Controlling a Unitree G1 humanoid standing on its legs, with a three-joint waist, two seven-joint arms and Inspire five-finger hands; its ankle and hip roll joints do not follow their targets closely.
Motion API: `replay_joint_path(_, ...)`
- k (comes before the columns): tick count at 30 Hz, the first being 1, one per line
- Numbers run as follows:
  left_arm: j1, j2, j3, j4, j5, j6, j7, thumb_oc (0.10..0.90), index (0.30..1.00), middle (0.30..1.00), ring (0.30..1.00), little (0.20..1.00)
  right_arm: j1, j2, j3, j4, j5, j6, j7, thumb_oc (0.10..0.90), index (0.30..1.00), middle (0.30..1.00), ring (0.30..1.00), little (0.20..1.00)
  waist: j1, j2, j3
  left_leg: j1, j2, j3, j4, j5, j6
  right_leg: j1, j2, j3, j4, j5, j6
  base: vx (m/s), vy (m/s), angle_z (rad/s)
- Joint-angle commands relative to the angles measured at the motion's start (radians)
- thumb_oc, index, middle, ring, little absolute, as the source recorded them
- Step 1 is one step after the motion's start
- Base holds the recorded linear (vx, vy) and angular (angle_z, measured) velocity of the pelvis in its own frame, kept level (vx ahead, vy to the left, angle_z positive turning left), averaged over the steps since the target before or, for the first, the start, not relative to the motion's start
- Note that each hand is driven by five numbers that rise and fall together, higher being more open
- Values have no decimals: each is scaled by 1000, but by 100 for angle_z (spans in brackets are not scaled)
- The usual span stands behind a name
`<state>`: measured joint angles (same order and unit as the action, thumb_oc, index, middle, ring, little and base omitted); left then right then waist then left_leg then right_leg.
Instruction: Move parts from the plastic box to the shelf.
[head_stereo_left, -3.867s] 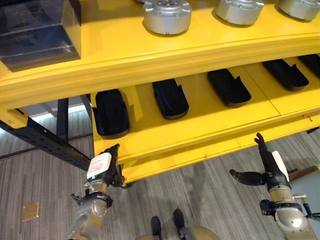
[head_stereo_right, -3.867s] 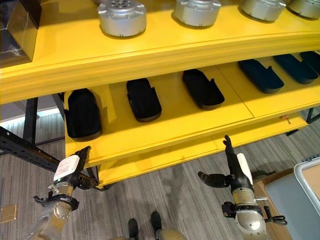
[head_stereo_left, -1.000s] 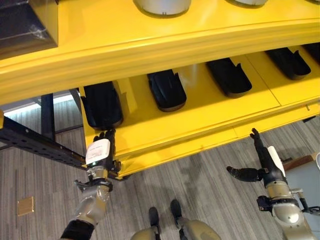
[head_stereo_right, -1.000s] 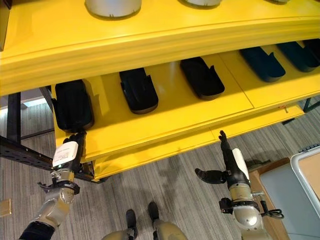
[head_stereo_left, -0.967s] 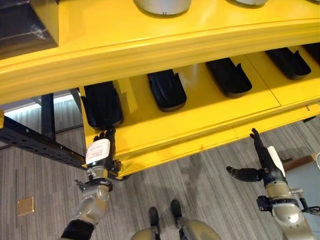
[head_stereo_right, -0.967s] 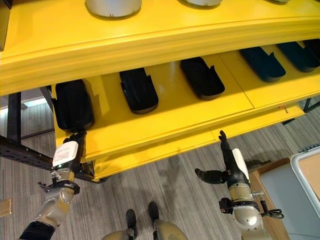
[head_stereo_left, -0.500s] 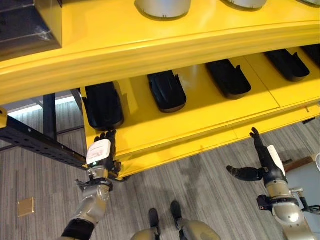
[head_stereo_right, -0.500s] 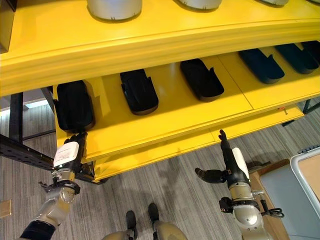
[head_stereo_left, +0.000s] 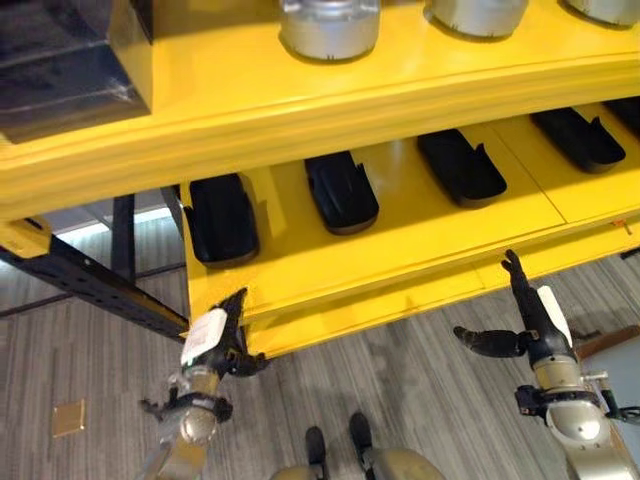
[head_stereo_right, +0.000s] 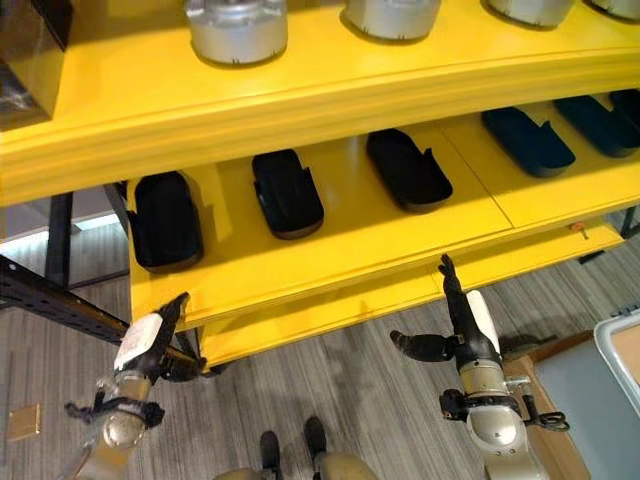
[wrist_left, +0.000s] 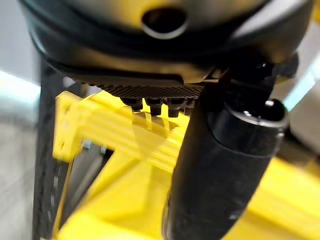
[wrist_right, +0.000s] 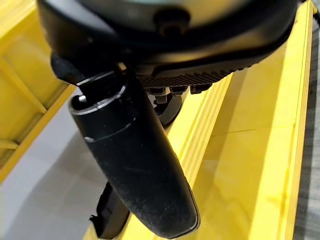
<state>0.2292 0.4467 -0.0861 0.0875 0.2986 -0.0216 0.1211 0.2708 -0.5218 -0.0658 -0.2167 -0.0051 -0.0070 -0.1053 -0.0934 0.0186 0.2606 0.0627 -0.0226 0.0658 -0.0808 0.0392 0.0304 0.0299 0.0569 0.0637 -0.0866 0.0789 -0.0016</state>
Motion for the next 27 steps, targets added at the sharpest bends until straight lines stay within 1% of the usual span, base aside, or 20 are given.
replay_joint_path(1,82,-29,-12,118,-431,-9,-156,900,1000,1000,1000,1000,-58,-13,-46,5,56,-77,24,900,1000,1000,1000,1000,11,-48,-96,-7,-5,-73,17,-37,-12,-11,-74,-75,68,-80,57,0,0,0)
replay_joint_path(2,83,-28,-11,118,-434,-9,-157,900,1000,1000,1000,1000,-60,-14,-45,8,56,-78,23,900,1000,1000,1000,1000,9,-48,-96,-6,-5,-75,16,-37,-12,-10,-74,-77,68,-80,57,-83,-18,6)
replay_joint_path(3,90,-46,-4,108,-547,-10,-163,900,1000,1000,1000,1000,-62,-8,-39,22,59,-79,29,900,1000,1000,1000,1000,15,-46,-99,-14,-6,-80,18,-23,-13,-14,-74,-83,69,-71,56,-80,-22,30)
replay_joint_path(4,104,-68,-2,91,-643,-7,-164,900,1000,1000,1000,1000,-60,1,-26,37,58,-86,37,900,1000,1000,1000,1000,18,-42,-107,-9,-6,-96,8,-22,-13,-5,-72,-95,64,-79,57,-110,-24,30)
replay_joint_path(5,109,-81,-3,84,-692,-5,-168,900,1000,1000,1000,1000,-55,3,-21,45,54,-88,38,900,1000,1000,1000,1000,19,-40,-111,-12,-5,-103,7,-18,-14,-5,-72,-100,64,-79,58,-42,-13,31)
replay_joint_path(6,110,-81,-3,84,-693,-4,-168,900,1000,1000,1000,1000,-55,3,-20,46,54,-89,38,900,1000,1000,1000,1000,18,-40,-112,-13,-5,-104,7,-17,-14,-5,-72,-101,64,-79,58,-58,-6,17)
replay_joint_path(8,116,-107,-1,68,-792,-3,-174,900,1000,1000,1000,1000,-43,11,-13,51,56,-92,43,900,1000,1000,1000,1000,18,-37,-121,-18,-8,-117,6,-9,-15,-6,-72,-114,64,-80,58,-72,-13,23)
replay_joint_path(10,118,-127,2,46,-856,-10,-175,900,1000,1000,1000,1000,-24,31,-8,68,119,-96,57,900,1000,1000,1000,1000,19,-36,-132,-21,-8,-125,5,-3,-16,-5,-72,-122,62,-79,58,-76,-16,13)
replay_joint_path(12,122,-144,6,31,-899,-14,-176,900,1000,1000,1000,1000,-6,44,-1,76,151,-97,73,900,1000,1000,1000,1000,20,-36,-142,-22,-8,-129,5,-1,-16,-4,-69,-122,60,-80,57,-58,-14,13)
replay_joint_path(19,139,-172,17,13,-932,-28,-177,900,1000,1000,1000,1000,21,70,-6,73,180,-100,96,900,1000,1000,1000,1000,18,-33,-174,-17,-4,-125,3,2,-17,-3,-64,-113,55,-76,60,-12,-3,3)
replay_joint_path(27,142,-178,27,25,-895,-36,-172,900,1000,1000,1000,1000,34,88,-14,67,195,-100,104,900,1000,1000,1000,1000,15,-31,-193,-8,-2,-122,2,1,-16,3,-61,-103,58,-78,60,0,-1,0)
